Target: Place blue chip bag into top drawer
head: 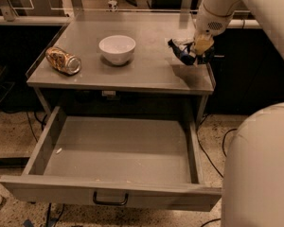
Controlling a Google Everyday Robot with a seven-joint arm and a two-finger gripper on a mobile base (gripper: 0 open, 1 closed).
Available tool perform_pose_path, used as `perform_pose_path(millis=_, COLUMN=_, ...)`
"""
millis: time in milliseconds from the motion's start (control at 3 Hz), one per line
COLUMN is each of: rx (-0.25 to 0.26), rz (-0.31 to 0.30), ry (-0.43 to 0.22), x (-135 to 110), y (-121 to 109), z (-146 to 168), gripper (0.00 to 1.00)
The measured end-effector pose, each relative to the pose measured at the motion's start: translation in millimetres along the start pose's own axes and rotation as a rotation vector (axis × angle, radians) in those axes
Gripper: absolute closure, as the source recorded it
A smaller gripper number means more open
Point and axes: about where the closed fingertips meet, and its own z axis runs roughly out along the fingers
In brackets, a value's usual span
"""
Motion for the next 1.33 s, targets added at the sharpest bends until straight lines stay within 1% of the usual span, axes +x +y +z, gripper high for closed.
perform_pose_path(millis=333, rx=0.000, rz=0.000, ry=0.000, x=0.0, y=0.0, z=0.0, gripper=1.00)
perform_pose_path(millis=667, rx=0.028, rz=-0.011, ry=-0.008, x=-4.4, y=9.7, z=-18.7, gripper=1.00)
perform_pose_path(millis=1000, rx=0.080, rz=-0.042, ry=-0.022, x=-17.9, y=42.1, z=-57.7, gripper=1.00)
perform_pose_path(millis=1333, rx=0.046, rz=-0.070, ry=-0.005, x=-21.5, y=65.7, z=-52.9, gripper=1.00)
